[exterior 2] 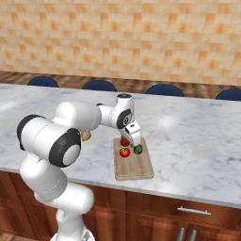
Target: Place the avocado, onion, tomato, and bell pepper on the cutting board.
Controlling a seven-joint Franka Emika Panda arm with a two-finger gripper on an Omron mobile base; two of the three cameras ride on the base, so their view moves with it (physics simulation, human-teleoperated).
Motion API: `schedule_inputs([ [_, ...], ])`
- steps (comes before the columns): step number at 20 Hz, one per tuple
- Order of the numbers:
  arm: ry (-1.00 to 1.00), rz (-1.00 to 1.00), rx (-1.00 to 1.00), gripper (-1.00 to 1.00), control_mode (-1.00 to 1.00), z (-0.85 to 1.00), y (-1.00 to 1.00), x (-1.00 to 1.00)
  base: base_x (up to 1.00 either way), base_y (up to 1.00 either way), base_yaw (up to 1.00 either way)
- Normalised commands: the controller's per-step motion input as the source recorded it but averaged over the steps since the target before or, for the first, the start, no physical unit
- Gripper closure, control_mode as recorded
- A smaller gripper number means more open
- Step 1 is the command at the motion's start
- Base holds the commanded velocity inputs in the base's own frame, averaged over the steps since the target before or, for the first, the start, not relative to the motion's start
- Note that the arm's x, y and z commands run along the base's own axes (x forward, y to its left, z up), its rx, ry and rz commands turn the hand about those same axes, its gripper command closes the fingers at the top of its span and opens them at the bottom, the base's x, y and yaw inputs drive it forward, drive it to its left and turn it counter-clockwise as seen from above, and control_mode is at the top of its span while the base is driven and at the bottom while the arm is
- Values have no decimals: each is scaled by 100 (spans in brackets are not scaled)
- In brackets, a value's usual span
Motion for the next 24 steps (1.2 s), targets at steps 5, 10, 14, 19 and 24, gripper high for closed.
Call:
schedule_inputs([
  [5,0,0,0,-100,-100,41,27,-8,0,0,0],
  [10,2,0,0,-100,-100,26,48,-8,0,0,0],
  [14,5,1,0,-100,-100,15,61,-10,0,0,0],
  [19,5,4,1,-100,-100,7,69,-5,0,0,0],
  [24,4,10,1,-100,-100,0,64,0,0,0,0],
])
